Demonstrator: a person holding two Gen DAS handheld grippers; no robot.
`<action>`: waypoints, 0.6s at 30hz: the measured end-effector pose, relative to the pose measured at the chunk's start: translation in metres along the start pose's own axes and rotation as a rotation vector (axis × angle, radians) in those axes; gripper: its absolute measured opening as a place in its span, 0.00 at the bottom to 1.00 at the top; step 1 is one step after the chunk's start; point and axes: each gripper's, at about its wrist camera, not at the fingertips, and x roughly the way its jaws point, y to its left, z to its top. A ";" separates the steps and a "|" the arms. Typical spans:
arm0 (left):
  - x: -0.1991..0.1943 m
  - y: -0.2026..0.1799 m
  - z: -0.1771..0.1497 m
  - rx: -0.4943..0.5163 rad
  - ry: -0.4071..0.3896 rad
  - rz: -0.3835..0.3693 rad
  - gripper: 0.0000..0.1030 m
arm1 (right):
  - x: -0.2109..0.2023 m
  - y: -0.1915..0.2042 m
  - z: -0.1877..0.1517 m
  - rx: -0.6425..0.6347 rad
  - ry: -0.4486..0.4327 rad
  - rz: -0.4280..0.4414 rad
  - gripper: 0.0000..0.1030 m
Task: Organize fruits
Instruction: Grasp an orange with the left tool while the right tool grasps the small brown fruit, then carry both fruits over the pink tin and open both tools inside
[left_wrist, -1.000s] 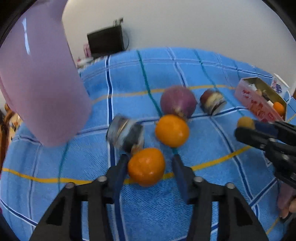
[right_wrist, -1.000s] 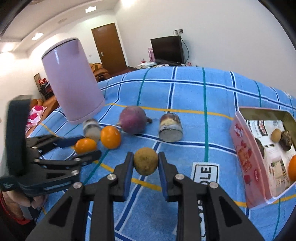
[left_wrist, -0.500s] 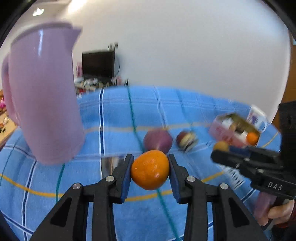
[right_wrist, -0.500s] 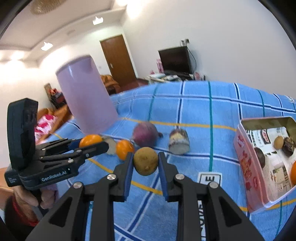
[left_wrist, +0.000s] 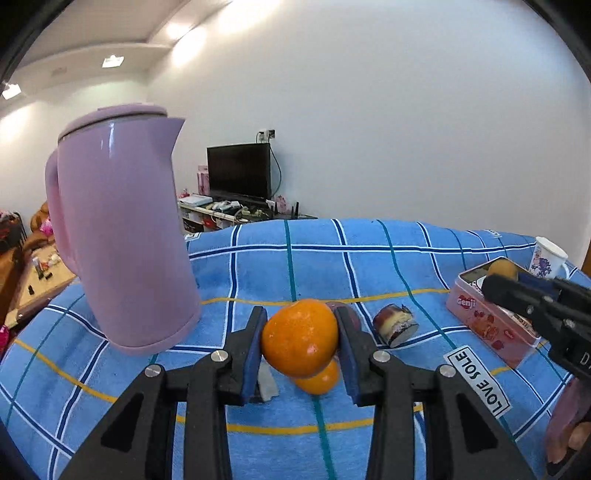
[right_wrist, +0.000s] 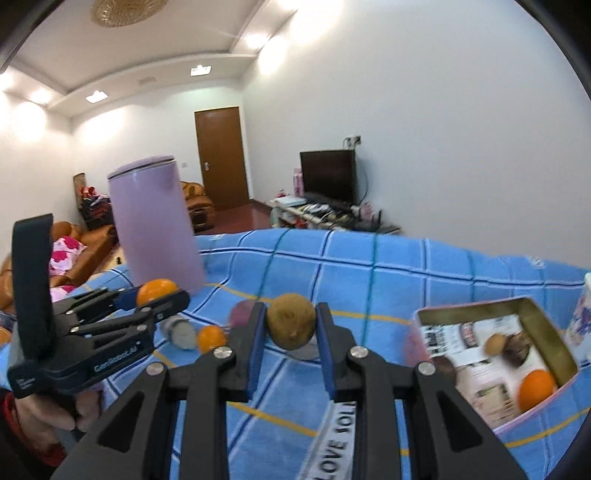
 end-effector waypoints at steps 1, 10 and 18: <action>-0.001 -0.004 0.000 0.011 -0.003 0.015 0.38 | -0.001 -0.002 0.000 -0.006 -0.004 -0.011 0.29; -0.001 -0.034 0.000 0.031 0.029 0.084 0.38 | -0.010 -0.039 -0.007 -0.027 -0.007 -0.095 0.29; -0.003 -0.066 0.009 0.017 0.016 0.083 0.38 | -0.023 -0.073 -0.008 0.007 -0.013 -0.147 0.29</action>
